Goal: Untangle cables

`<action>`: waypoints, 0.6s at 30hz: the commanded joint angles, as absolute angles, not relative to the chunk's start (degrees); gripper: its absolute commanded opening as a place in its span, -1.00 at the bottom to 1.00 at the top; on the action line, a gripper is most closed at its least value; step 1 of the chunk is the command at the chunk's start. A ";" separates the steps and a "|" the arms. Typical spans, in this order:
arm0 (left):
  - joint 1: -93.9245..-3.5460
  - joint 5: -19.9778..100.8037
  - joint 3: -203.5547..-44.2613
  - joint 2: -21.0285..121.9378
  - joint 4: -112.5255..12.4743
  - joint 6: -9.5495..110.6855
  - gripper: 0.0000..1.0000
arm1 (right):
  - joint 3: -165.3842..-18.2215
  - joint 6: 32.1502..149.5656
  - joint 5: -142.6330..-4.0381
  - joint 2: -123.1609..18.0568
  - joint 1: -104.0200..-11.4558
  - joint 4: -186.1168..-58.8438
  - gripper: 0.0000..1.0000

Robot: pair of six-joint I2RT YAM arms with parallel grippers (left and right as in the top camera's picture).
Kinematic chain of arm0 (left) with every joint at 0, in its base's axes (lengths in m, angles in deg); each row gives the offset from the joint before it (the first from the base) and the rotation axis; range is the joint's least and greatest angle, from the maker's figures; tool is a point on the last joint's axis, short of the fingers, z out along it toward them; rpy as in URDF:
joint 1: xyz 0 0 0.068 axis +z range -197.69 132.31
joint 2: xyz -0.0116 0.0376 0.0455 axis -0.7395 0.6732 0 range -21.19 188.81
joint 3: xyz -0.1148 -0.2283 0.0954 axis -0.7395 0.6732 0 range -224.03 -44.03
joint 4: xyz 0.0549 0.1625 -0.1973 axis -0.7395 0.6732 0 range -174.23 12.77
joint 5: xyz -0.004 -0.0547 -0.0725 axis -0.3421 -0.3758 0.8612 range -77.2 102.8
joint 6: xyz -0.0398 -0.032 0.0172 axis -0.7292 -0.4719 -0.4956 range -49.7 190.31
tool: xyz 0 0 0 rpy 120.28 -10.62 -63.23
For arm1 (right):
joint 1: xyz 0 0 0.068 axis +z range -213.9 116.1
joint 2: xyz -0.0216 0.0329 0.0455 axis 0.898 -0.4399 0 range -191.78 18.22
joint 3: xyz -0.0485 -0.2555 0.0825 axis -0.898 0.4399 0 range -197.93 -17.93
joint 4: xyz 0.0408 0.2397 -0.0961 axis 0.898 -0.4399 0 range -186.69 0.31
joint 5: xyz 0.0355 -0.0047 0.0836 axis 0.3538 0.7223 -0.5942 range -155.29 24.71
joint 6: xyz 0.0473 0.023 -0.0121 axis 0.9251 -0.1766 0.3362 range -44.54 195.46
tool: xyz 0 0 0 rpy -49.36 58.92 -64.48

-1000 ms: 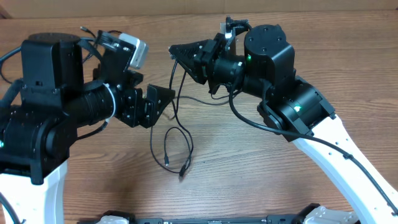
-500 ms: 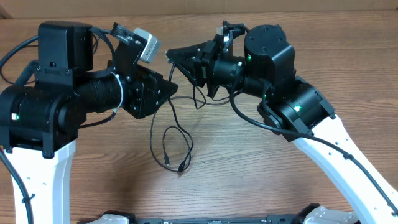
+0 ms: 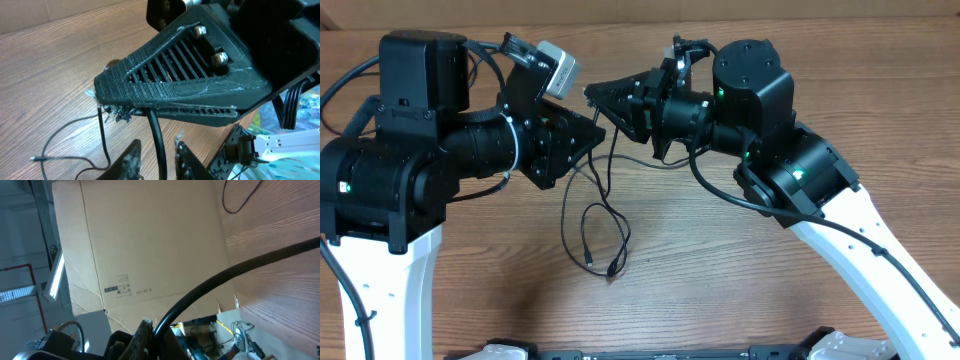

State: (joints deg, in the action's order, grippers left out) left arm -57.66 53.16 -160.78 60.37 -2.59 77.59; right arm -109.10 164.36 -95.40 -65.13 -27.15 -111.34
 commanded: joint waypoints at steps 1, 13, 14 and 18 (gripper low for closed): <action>-57.51 54.45 -161.15 60.67 -2.61 78.01 -0.56 | -109.15 164.87 -96.36 -64.41 -27.21 -110.82 -0.92; -57.51 56.26 -161.13 60.67 -2.37 78.03 -0.78 | -109.15 164.87 -96.49 -64.41 -27.21 -110.80 -0.92; -57.51 56.28 -161.13 60.67 -2.30 78.03 -0.83 | -109.15 164.87 -96.49 -64.41 -27.21 -110.80 -0.92; -57.51 56.28 -161.13 60.67 -2.19 78.03 -0.92 | -109.15 164.82 -96.49 -64.41 -27.21 -110.82 -0.92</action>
State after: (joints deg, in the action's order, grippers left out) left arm -57.66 54.79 -160.78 60.39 -2.32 77.59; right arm -109.10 164.41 -96.23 -65.13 -27.15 -111.32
